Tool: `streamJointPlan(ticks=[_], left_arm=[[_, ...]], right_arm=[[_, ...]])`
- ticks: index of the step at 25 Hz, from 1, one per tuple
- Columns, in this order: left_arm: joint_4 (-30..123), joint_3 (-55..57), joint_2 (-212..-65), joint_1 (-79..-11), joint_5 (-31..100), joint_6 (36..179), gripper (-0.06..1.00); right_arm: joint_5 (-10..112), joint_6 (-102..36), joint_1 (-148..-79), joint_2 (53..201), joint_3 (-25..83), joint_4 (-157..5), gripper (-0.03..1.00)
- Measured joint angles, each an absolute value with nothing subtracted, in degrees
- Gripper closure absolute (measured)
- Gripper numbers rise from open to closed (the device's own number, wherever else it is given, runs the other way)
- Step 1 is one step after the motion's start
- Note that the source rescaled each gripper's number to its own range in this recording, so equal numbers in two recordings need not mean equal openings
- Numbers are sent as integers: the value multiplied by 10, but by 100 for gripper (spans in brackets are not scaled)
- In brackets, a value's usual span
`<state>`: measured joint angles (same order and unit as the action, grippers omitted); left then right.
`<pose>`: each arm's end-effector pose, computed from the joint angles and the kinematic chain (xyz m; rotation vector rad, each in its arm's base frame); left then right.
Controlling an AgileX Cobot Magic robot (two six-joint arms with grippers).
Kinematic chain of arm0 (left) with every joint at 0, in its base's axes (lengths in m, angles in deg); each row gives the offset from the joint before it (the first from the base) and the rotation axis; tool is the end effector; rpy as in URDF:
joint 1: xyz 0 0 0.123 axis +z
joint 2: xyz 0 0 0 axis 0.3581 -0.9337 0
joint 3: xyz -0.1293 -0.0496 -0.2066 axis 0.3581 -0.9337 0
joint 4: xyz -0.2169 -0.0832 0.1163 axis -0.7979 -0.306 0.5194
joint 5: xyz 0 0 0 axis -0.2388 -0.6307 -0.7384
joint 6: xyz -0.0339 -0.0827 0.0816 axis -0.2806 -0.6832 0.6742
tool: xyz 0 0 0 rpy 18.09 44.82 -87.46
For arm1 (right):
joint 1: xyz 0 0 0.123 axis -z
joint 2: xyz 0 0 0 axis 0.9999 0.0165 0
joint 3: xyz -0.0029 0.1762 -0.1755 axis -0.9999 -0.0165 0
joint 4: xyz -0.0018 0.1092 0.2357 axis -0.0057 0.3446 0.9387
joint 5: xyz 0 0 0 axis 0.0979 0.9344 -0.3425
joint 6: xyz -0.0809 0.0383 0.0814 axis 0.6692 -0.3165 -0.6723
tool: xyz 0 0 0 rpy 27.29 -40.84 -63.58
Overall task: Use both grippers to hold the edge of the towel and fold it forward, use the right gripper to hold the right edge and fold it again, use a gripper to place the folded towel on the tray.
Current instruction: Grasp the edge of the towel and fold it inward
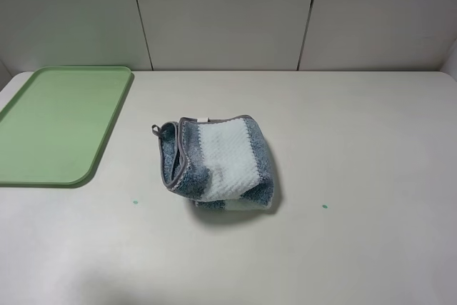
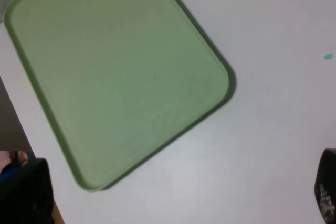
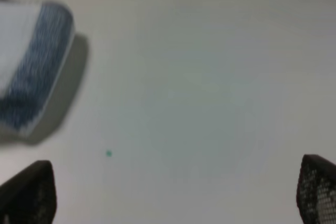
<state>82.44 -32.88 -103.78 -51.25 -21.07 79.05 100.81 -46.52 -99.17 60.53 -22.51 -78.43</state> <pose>0.1595 -0.0465 0.3002 0.7864 2.1877 0.2863 0.0810 0.0237 0.2637 -0.3486 2.0952 0.1191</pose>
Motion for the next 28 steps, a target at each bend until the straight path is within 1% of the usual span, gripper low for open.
streamJointPlan(ticks=[3, 5, 28], left_arm=[[824, -329, -1038, -513, -211, 790, -6], [824, -329, -1038, -513, -211, 790, -6], [824, -329, -1034, -513, -211, 790, -6]], right_arm=[[1008, -465, -979, 549, -225, -784, -3], [1008, -465, -969, 537, -225, -784, -3], [1008, -465, -967, 536, -226, -783, -3]])
